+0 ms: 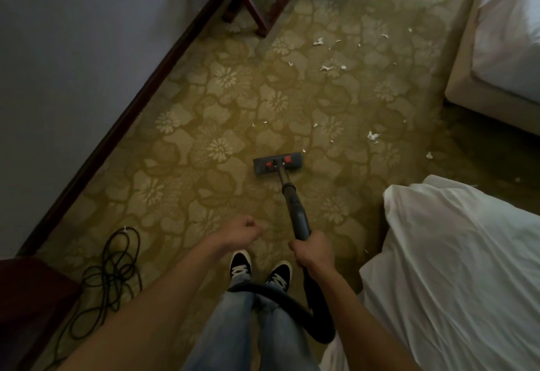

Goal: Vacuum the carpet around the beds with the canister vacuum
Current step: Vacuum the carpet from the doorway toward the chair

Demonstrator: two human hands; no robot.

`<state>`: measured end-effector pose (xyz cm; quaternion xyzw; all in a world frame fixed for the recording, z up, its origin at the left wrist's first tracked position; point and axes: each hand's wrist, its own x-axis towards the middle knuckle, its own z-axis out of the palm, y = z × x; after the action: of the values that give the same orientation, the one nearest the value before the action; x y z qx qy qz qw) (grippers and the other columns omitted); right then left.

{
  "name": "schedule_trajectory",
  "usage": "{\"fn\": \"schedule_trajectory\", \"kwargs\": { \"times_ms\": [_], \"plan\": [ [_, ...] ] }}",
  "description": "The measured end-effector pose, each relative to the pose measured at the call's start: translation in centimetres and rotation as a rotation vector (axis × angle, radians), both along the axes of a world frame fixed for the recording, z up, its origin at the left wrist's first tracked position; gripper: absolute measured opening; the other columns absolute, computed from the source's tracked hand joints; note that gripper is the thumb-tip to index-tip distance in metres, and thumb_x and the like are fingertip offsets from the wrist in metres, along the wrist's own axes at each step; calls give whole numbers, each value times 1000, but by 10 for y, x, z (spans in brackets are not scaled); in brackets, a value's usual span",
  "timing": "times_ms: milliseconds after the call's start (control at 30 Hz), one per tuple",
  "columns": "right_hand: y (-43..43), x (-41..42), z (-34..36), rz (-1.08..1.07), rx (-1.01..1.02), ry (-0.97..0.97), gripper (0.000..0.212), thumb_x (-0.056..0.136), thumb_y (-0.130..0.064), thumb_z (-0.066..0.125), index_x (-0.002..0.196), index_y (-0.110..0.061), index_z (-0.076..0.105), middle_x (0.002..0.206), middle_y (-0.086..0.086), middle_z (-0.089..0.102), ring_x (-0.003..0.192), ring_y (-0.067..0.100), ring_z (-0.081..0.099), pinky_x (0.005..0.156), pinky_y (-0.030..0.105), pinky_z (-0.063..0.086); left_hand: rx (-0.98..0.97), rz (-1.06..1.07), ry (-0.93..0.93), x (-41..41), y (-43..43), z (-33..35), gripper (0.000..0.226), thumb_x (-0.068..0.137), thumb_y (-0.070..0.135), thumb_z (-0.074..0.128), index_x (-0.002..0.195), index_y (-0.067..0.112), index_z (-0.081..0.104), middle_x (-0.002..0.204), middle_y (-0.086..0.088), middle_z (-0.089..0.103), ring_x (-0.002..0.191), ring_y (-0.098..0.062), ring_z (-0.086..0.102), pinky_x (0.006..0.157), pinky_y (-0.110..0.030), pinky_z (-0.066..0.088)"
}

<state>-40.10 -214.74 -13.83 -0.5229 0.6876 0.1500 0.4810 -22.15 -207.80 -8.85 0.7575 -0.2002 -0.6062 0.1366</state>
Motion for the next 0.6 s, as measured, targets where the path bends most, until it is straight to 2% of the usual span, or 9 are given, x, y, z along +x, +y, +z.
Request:
{"fn": "schedule_trajectory", "kwargs": {
  "times_ms": [67,167,300,400,500,600],
  "plan": [
    [-12,16,-2,2,-14,-21,34,77,-28,72,106,-11,65,87,10,73,72,25,74,61,37,63,1,5,2,7,-2,-3,14,98,26,56,94,15,63,93,-3,63,89,-19,63,79,-33,52],
    [-33,46,-2,-18,-28,-78,34,79,-23,71,108,-7,65,90,13,73,77,29,74,63,39,63,-1,14,1,21,-8,-6,15,100,26,56,93,15,63,90,-2,62,86,-16,60,71,-27,50],
    [-60,90,-5,-13,-51,-106,30,80,-19,70,107,-8,64,87,14,71,72,29,71,55,33,54,12,27,-4,55,-20,-13,18,101,24,54,100,9,65,97,-9,64,88,-19,61,78,-31,49],
    [-79,124,-12,15,-78,-105,37,74,-23,70,107,-7,65,89,14,71,76,31,73,61,38,61,12,30,-16,87,-33,-18,22,102,21,52,108,5,66,99,-9,63,89,-19,59,73,-26,47],
    [-94,156,-15,86,-92,-93,41,74,-25,68,112,-8,65,93,12,70,80,31,73,70,45,65,-7,31,-11,117,-45,-21,16,103,20,51,100,10,64,96,-6,61,85,-16,56,64,-23,43],
    [-110,184,-10,118,-96,-89,45,76,-27,66,116,-7,65,95,12,71,80,30,73,70,44,65,9,45,6,143,-60,-26,16,103,22,52,99,12,64,99,-6,62,85,-17,57,66,-23,43]
  ]
}}
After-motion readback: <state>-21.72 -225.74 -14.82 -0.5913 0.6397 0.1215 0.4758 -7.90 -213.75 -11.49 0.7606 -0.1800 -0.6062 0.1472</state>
